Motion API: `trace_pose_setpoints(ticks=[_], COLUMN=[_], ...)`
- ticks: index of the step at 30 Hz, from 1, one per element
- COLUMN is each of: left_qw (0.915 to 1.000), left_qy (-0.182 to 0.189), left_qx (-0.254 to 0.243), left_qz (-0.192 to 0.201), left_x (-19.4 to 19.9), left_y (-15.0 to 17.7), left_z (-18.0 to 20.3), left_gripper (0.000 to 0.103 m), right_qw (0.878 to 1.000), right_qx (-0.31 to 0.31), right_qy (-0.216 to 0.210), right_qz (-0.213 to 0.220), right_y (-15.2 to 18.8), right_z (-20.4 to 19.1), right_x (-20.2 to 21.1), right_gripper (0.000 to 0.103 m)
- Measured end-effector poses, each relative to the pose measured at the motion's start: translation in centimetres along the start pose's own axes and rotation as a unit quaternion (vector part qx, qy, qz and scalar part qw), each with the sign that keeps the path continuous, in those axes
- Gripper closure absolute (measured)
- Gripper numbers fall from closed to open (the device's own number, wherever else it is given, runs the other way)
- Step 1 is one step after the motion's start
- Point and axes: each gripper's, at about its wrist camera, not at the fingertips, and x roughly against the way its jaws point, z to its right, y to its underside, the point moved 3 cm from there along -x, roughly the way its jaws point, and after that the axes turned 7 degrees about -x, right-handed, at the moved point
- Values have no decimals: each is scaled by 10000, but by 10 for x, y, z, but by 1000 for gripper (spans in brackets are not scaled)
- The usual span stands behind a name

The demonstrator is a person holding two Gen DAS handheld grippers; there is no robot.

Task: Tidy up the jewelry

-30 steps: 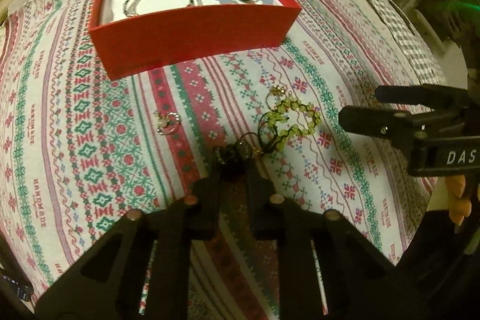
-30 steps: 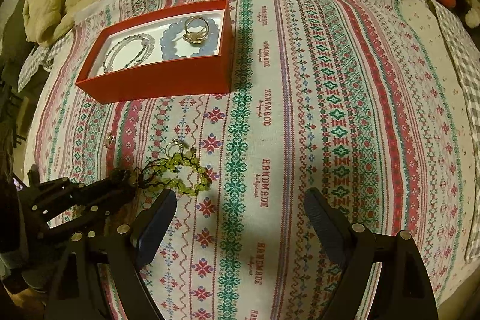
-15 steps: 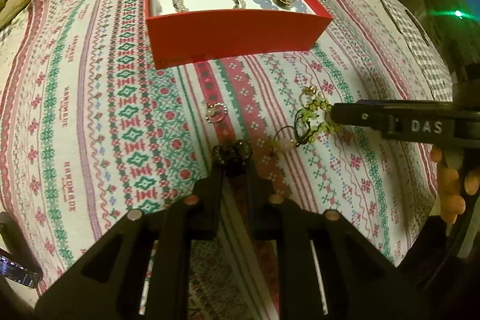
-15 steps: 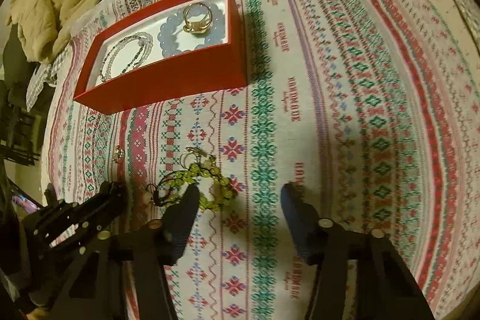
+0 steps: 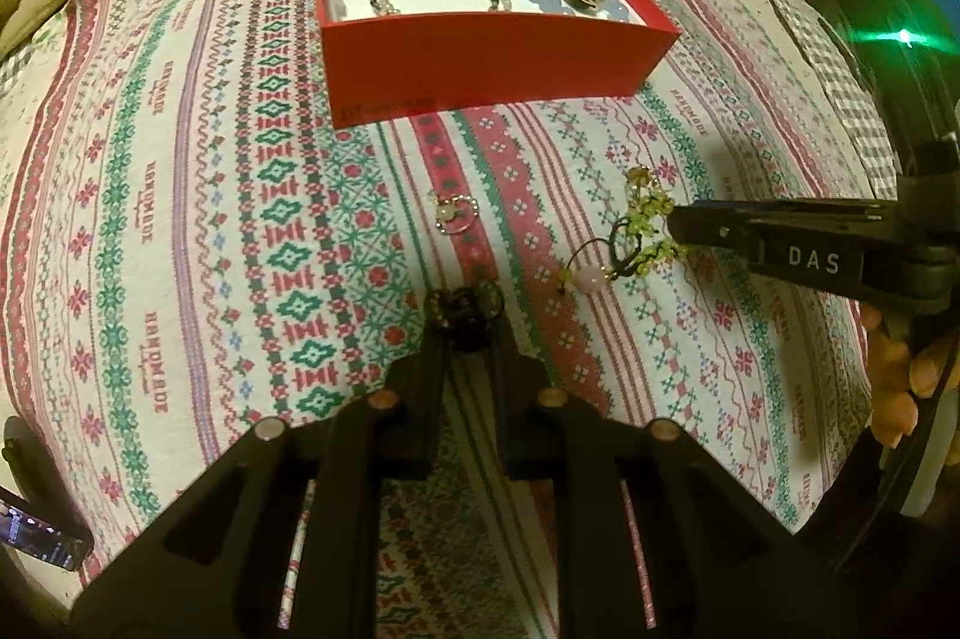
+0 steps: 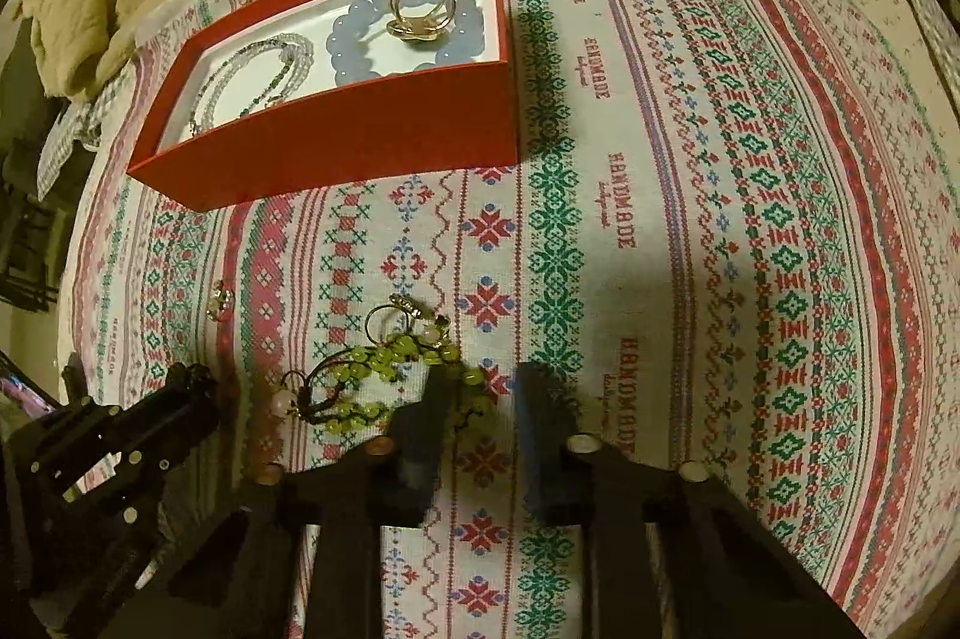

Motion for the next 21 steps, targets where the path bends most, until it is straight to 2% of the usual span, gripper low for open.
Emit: trace_pose_setpoints(ticks=[5, 15, 17, 21], left_qw=[10000, 9999, 9999, 9998], left_qy=[-29, -46, -37, -49], left_qx=[19, 137, 156, 195], left_qz=[-24, 38, 51, 36], left_x=[1, 10, 12, 12], left_y=[0, -2, -2, -1], left_z=[2, 0, 1, -1], left_gripper=[87, 87, 87, 87], right_qw=[9998, 9985, 9980, 9990], right_qx=[3, 105, 86, 31], right_qy=[-180, -490, -579, -431], right_qz=[-3, 219, 226, 150], right_y=[7, 23, 28, 28], right_z=[6, 16, 18, 25], right_x=[7, 45, 47, 44], right_gripper=[96, 96, 95, 85])
